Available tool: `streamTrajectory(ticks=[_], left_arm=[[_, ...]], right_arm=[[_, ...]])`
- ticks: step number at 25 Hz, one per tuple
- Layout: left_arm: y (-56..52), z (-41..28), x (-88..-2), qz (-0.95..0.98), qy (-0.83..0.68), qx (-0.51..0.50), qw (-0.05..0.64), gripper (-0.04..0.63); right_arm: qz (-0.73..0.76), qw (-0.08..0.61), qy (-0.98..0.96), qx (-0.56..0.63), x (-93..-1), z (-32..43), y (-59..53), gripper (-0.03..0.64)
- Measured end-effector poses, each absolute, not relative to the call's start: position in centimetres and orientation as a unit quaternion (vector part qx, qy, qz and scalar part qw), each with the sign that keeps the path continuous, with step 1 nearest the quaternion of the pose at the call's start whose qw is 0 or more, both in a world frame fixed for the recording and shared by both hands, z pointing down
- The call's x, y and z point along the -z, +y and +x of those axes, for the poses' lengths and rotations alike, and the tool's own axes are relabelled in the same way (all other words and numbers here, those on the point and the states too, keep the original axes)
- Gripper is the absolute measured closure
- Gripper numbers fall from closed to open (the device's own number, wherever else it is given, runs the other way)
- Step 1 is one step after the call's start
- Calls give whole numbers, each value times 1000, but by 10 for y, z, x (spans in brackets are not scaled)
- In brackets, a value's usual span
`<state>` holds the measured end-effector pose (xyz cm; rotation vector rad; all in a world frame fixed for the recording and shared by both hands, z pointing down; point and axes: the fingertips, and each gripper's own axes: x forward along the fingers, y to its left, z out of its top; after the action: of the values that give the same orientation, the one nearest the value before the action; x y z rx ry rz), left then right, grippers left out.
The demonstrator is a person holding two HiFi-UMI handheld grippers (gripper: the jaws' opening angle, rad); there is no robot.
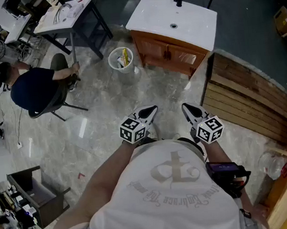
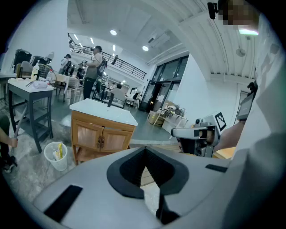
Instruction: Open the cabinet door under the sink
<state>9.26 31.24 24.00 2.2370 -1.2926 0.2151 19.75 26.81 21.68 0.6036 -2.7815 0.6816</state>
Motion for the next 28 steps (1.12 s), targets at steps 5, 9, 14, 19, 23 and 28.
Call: streamTrajectory(ticks=[5, 9, 14, 19, 23, 28], left_arm=[[309, 73, -238, 835, -474, -81, 268, 586], [303, 57, -237, 840, -465, -81, 266, 586], [296, 36, -237, 845, -460, -75, 265, 586], [293, 20, -235, 852, -446, -75, 262, 586], [286, 8, -238, 853, -446, -73, 262, 586], [268, -3, -244, 849, -451, -67, 268, 586]], right_arm=[[224, 73, -941, -241, -208, 184, 260, 603], [240, 74, -939, -236, -205, 172, 255, 603], [260, 81, -934, -233, -208, 156, 250, 603], [282, 79, -928, -232, -204, 145, 245, 603], [290, 86, -923, -237, -211, 137, 239, 603], [286, 97, -923, -240, -219, 125, 220, 603]])
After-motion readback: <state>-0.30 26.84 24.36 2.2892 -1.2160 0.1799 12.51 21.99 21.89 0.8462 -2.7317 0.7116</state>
